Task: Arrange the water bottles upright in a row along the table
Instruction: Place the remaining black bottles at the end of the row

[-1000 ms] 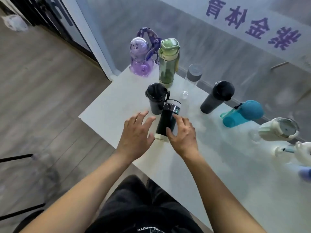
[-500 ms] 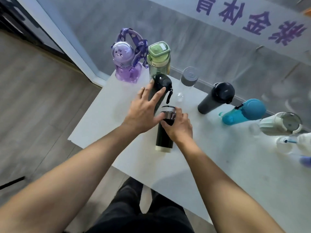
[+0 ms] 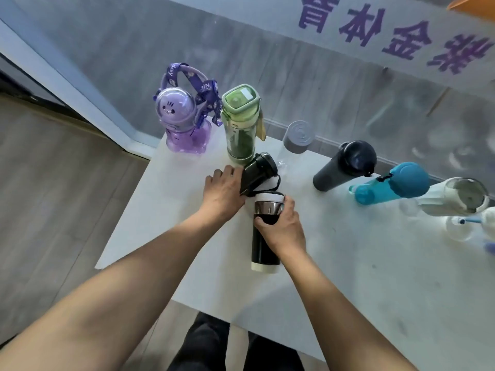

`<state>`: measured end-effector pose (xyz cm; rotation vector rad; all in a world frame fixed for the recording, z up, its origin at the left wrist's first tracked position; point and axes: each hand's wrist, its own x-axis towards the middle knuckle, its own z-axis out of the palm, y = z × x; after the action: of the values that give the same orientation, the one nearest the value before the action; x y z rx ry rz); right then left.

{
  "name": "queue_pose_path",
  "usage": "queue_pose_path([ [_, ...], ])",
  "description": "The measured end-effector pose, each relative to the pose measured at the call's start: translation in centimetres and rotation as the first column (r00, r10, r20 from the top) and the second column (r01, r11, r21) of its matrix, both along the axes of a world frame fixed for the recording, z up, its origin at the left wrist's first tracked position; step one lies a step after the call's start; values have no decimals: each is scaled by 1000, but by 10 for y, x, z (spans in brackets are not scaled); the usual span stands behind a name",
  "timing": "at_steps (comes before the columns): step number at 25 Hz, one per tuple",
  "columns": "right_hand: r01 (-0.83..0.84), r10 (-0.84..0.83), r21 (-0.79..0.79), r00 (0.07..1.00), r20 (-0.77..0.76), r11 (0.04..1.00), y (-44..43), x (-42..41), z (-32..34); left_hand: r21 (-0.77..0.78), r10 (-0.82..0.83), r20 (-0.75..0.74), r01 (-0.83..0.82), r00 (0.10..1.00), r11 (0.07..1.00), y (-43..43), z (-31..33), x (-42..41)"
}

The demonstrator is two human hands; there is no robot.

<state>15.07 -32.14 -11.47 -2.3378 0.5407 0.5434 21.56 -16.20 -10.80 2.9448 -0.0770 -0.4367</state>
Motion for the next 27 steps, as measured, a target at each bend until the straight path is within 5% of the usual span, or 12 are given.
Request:
queue_pose_path([
  [14, 91, -85, 49, 990, -111, 995, -17, -47, 2, -45, 109, -147, -117, 983, 992, 16, 4, -78],
  [22, 210, -213, 69, 976, 45, 975, -36, -86, 23, -148, 49, -184, -77, 982, 986, 8, -4, -81],
  [27, 294, -306, 89, 936, 176, 951, -49, -110, 43, -403, 60, -156, -119, 986, 908, 12, 17, -108],
])
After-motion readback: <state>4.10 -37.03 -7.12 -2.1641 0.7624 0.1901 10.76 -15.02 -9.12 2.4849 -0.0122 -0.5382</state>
